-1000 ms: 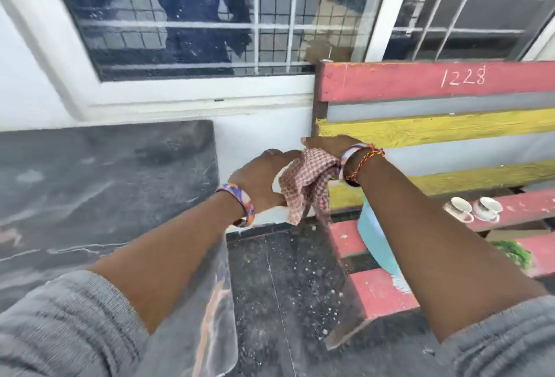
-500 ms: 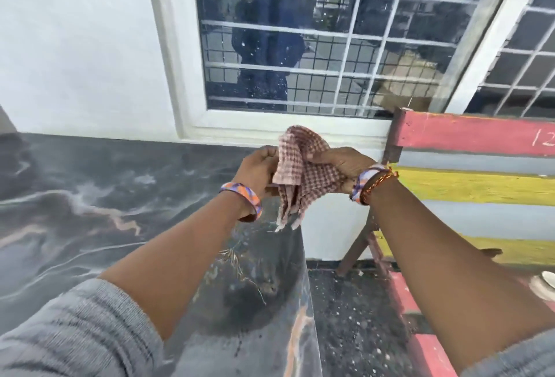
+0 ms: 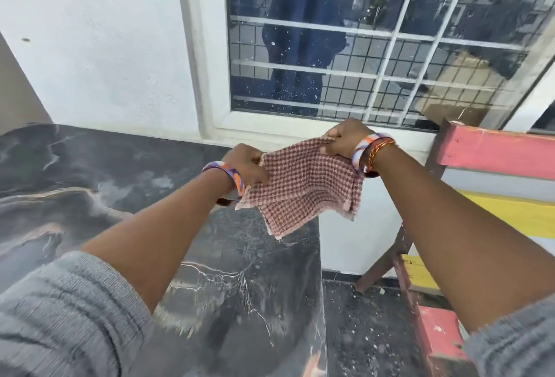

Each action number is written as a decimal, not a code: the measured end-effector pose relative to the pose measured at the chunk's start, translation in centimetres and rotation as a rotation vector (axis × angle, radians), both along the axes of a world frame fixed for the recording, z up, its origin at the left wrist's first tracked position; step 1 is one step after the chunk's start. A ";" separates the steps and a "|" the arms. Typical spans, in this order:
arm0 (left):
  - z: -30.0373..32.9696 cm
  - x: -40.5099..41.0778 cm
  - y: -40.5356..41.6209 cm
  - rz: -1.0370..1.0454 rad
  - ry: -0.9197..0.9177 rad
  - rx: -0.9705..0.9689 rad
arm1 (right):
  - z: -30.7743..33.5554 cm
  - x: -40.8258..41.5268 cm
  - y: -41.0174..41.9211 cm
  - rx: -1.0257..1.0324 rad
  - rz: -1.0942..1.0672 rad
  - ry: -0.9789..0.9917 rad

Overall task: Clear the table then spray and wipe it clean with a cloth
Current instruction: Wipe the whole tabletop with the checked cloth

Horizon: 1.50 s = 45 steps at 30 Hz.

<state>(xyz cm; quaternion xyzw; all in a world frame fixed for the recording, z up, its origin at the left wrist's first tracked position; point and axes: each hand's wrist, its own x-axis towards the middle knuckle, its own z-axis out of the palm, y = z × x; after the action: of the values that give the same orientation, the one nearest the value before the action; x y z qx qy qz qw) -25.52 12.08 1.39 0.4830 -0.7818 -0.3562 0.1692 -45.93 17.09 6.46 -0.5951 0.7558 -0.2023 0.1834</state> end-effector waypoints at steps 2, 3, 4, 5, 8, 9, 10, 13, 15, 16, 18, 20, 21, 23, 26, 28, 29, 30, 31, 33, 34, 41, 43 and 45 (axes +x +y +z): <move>0.6 0.4 0.2 0.087 -0.071 -0.189 | -0.1 -0.3 -1.4 0.076 0.063 0.204; 1.1 0.7 0.4 0.115 -0.058 -0.304 | -0.3 -0.1 -2.1 0.063 0.067 0.227; 1.6 1.0 0.5 0.128 -0.057 -0.415 | -0.7 0.3 -3.1 0.027 0.045 0.201; 1.9 1.3 0.5 0.119 -0.071 -0.502 | -1.1 0.8 -3.9 -0.043 0.007 0.124; 2.5 1.9 0.2 -0.018 -0.144 -0.527 | -2.6 2.5 -6.2 -0.207 -0.123 -0.302; 2.0 2.0 0.2 -0.141 -0.187 -0.431 | -3.5 2.7 -6.9 -0.164 -0.126 -0.318; 1.5 2.0 0.5 -0.287 -0.248 -0.278 | -4.3 2.8 -7.2 -0.072 -0.105 -0.251; -2.0 2.8 -0.5 -0.553 -0.460 0.076 | -7.6 2.7 -7.4 0.187 -0.130 0.071; -4.1 4.3 -2.6 -0.503 -0.496 0.007 | -9.8 3.5 -7.8 0.187 -0.199 0.081; -4.9 5.3 -3.9 -0.440 -0.496 -0.037 | -11.0 4.6 -8.1 0.132 -0.224 0.071; -5.9 7.3 -6.6 -0.316 -0.497 -0.112 | -13.8 8.0 -8.5 0.068 -0.159 0.086; -6.6 9.5 -8.9 -0.230 -0.495 -0.129 | -16.8 11.6 -8.7 0.198 -0.064 0.173; -6.8 10.6 -10.0 -0.191 -0.483 -0.117 | -18.0 13.4 -8.7 0.293 -0.065 0.226; -7.4 13.2 -12.0 -0.109 -0.460 -0.109 | -19.8 16.1 -9.7 0.343 -0.123 0.277; -8.4 16.6 -14.3 0.018 -0.498 -0.131 | -20.2 20.2 -13.1 0.254 -0.141 0.283; -8.8 18.2 -15.6 0.100 -0.571 -0.148 | -20.2 23.8 -16.4 0.153 -0.003 0.250; -9.0 18.7 -16.2 0.134 -0.592 -0.154 | -20.0 25.4 -17.9 0.093 0.096 0.192; -9.1 19.1 -16.7 0.164 -0.597 -0.162 | -19.8 26.7 -19.0 0.041 0.179 0.107; -9.1 19.2 -17.2 0.192 -0.592 -0.173 | -19.4 27.6 -19.8 0.003 0.242 0.025; -9.2 19.0 -18.2 0.241 -0.580 -0.202 | -19.3 27.6 -20.8 -0.005 0.370 -0.018; -9.3 18.5 -18.8 0.247 -0.576 -0.215 | -19.4 26.8 -21.1 0.014 0.440 0.061; -10.1 12.7 -20.5 -0.024 -0.494 -0.220 | -20.3 10.9 -21.4 0.265 -0.055 0.358; -10.3 11.6 -21.0 -0.060 -0.481 -0.226 | -20.2 5.9 -19.7 0.328 -0.308 0.342; -10.5 11.2 -21.4 -0.059 -0.481 -0.219 | -20.0 3.3 -18.2 0.363 -0.492 0.289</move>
<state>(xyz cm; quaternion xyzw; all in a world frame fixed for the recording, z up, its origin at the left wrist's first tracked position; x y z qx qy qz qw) -14.27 -9.36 -9.06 0.5096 -0.8472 -0.1491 0.0195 -42.66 -1.12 -13.58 -0.3749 0.9187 -0.0160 0.1232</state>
